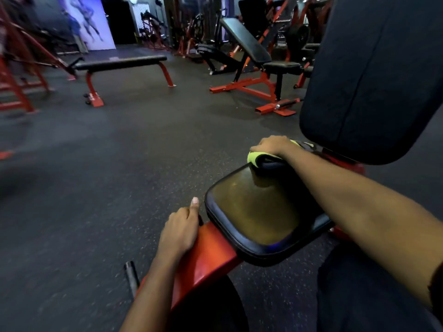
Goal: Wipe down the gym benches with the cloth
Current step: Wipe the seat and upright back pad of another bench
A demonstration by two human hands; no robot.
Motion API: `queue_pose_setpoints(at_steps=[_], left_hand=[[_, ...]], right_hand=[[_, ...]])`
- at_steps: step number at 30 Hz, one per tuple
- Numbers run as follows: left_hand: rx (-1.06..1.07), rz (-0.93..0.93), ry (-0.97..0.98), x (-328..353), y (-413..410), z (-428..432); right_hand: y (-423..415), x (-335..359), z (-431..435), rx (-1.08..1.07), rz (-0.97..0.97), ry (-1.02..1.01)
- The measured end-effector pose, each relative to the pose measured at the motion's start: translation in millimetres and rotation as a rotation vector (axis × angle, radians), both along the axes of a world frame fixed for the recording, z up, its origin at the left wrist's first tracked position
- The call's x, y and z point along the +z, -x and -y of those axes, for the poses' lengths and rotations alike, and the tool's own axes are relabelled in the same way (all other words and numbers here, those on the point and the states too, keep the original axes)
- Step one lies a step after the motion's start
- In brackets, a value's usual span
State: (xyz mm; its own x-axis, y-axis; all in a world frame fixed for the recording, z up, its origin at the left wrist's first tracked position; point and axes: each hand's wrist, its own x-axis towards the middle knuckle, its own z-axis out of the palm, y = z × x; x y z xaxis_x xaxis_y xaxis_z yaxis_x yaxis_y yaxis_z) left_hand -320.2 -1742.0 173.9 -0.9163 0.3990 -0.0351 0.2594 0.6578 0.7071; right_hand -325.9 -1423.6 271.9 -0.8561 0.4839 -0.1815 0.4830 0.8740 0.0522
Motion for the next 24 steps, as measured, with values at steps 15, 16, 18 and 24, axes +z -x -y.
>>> queue_pose_setpoints(at_steps=[15, 16, 18, 24], left_hand=[[0.06, 0.11, 0.191, -17, 2, 37], [0.071, 0.118, 0.189, -17, 1, 37], [0.081, 0.102, 0.191, -17, 1, 39], [0.08, 0.09, 0.174, -16, -4, 39]], right_hand=[[5, -13, 95, 0.274, 0.009, 0.05], [1, -15, 105, 0.317, -0.037, 0.083], [-8, -13, 111, 0.378, -0.101, 0.18], [-7, -6, 123, 0.308, -0.017, 0.087]])
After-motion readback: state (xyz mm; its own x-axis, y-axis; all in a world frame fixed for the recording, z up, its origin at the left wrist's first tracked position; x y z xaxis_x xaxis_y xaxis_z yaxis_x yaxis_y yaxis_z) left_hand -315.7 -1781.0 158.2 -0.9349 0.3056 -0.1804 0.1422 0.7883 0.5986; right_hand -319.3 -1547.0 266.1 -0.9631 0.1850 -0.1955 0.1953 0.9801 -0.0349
